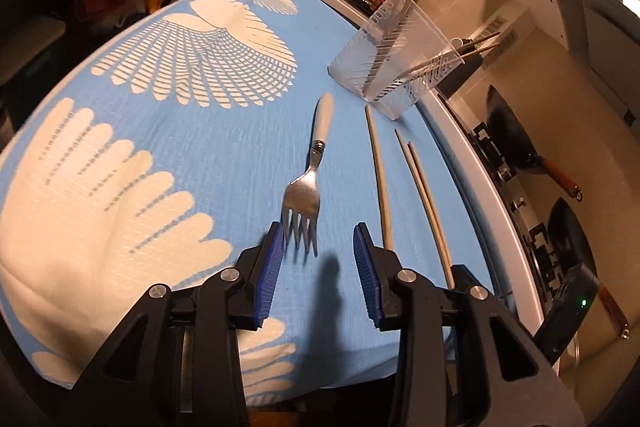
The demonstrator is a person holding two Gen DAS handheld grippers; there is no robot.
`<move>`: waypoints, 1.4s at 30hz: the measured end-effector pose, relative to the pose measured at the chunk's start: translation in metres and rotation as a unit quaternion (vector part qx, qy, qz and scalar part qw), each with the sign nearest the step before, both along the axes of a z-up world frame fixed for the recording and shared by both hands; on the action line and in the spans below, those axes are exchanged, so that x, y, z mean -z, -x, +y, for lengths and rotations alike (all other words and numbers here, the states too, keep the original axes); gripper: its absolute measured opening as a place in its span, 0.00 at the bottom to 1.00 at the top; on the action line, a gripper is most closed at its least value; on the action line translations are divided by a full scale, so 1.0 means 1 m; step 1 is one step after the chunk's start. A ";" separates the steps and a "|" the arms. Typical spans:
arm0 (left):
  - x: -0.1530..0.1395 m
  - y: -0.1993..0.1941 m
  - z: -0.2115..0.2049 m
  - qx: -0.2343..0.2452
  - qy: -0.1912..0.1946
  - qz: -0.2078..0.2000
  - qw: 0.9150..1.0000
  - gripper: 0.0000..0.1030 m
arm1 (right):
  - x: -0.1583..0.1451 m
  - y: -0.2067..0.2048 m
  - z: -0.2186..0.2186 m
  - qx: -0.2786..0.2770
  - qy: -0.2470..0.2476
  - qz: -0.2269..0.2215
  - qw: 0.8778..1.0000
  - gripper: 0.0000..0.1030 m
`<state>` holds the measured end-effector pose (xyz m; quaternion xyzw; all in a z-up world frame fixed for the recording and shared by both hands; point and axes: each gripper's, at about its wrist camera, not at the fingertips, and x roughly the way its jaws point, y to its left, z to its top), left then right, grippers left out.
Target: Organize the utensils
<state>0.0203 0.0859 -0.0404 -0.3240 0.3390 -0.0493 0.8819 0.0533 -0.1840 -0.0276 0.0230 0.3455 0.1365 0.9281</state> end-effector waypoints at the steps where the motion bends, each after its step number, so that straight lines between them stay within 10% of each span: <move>1: 0.001 -0.003 0.000 -0.003 0.006 0.000 1.000 0.34 | 0.000 0.000 0.001 0.000 0.000 0.000 1.000 0.06; 13: -0.009 -0.019 -0.019 -0.024 -0.101 -0.006 0.995 0.06 | 0.000 0.000 0.001 0.001 -0.002 0.001 1.000 0.06; 22: -0.012 -0.009 -0.073 0.021 -0.336 -0.021 0.941 0.03 | 0.000 0.001 0.002 0.003 -0.005 0.002 1.000 0.06; 36: -0.010 -0.026 -0.073 0.006 -0.326 -0.020 0.945 0.06 | 0.002 0.003 0.000 0.001 -0.006 -0.004 1.000 0.06; 42: -0.010 -0.028 -0.073 -0.010 -0.330 -0.019 0.944 0.33 | 0.002 0.004 0.000 -0.001 -0.004 -0.005 1.000 0.06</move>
